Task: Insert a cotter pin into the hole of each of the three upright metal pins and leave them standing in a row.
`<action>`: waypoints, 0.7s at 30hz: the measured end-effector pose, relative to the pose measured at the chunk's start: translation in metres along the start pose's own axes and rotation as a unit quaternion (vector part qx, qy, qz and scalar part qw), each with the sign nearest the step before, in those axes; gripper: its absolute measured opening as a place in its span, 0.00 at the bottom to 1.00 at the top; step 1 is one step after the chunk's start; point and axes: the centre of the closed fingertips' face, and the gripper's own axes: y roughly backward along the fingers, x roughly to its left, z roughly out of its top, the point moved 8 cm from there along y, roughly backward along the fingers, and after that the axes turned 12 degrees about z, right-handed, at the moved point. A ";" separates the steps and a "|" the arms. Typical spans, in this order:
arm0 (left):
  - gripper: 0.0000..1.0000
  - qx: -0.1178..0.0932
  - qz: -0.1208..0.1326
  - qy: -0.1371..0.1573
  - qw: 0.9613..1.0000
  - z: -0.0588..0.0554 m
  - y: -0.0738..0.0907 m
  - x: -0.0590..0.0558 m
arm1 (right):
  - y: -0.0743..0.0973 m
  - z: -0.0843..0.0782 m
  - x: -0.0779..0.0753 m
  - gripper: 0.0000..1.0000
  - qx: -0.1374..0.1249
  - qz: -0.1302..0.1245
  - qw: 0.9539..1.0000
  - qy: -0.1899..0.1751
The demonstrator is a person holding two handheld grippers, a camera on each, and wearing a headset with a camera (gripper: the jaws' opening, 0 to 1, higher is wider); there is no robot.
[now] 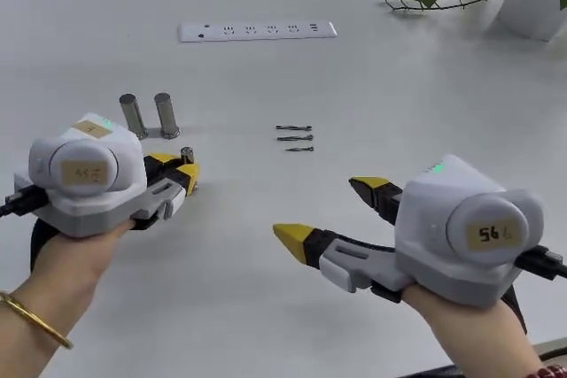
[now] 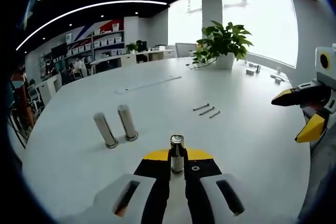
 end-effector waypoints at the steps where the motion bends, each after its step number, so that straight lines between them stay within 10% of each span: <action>1: 0.05 0.001 0.000 0.001 1.000 -0.001 0.000 -0.001 | 0.000 0.000 0.000 0.62 0.000 0.000 1.000 -0.001; 21: 0.06 -0.010 0.001 -0.024 1.000 -0.006 0.001 -0.005 | 0.001 0.001 -0.002 0.61 -0.007 0.000 1.000 -0.007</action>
